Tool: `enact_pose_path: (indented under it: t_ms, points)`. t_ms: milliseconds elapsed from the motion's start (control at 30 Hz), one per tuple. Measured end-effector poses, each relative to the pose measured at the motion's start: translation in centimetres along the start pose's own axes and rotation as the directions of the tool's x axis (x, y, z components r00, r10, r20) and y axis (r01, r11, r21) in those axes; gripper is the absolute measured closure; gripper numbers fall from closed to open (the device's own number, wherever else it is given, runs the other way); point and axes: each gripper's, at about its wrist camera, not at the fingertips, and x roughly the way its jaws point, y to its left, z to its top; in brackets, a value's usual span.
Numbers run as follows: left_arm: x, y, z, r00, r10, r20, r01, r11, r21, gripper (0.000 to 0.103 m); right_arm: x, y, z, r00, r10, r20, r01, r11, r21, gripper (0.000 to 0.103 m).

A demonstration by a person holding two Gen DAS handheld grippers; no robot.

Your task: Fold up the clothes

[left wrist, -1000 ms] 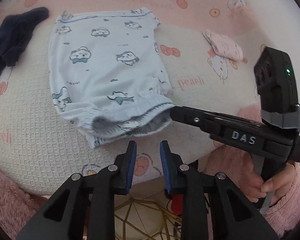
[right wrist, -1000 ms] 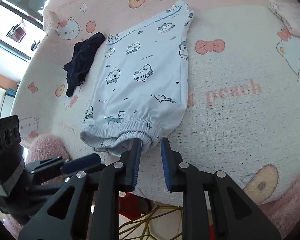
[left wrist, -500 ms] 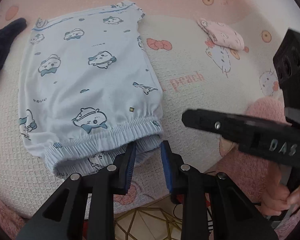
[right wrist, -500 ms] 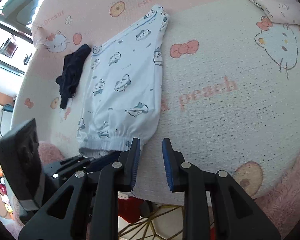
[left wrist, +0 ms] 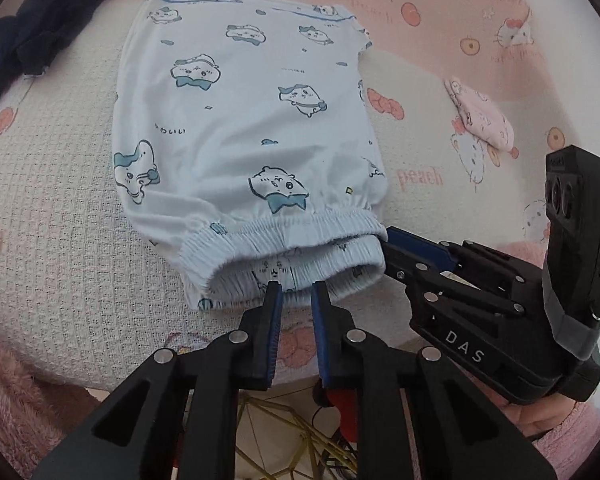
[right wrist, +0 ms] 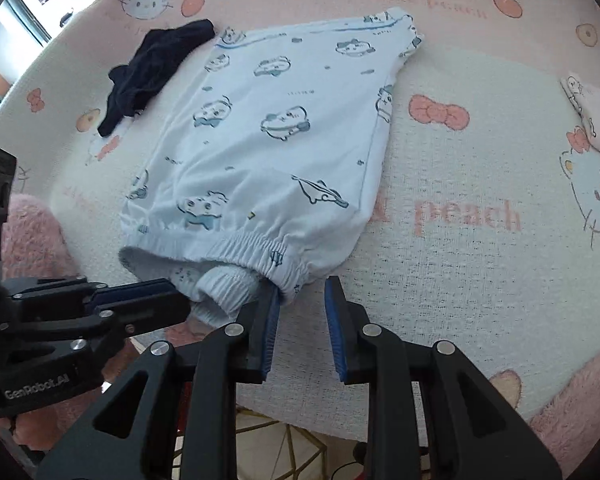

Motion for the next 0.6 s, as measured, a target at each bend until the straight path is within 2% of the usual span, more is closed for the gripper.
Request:
enact_pose_path:
  t_ms: [133, 167, 200, 367, 500, 600]
  points:
    - [0.7, -1.4, 0.1, 1.0, 0.007, -0.001, -0.007, 0.999, 0.053, 0.089, 0.0, 0.2, -0.1, 1.0, -0.016, 0.007, 0.016, 0.999, -0.028, 0.082]
    - [0.7, -1.7, 0.0, 1.0, 0.028, 0.001, -0.028, 0.997, 0.069, 0.089, 0.0, 0.3, -0.2, 1.0, -0.02, 0.008, 0.02, 0.999, -0.036, 0.091]
    - [0.8, -1.8, -0.1, 0.999, 0.032, 0.0, -0.032, 0.996, 0.078, 0.089, 0.0, 0.3, -0.2, 1.0, -0.023, 0.01, 0.024, 0.999, -0.043, 0.095]
    - [0.8, -1.9, 0.4, 0.999, 0.032, 0.019, -0.033, 0.995, 0.09, 0.089, -0.1, 0.6, -0.4, 0.999, -0.042, 0.02, 0.043, 0.996, -0.077, 0.096]
    - [0.4, -3.0, 1.3, 0.996, 0.018, 0.088, -0.029, 0.991, 0.127, 0.089, -1.4, 0.5, -1.1, 0.999, -0.003, 0.036, 0.004, 0.999, -0.037, 0.097]
    - [0.1, -3.3, 1.5, 0.994, -0.013, 0.107, 0.0, 0.993, 0.12, 0.089, -1.7, 0.0, -1.6, 1.0, 0.013, 0.026, -0.013, 1.0, -0.01, 0.098]
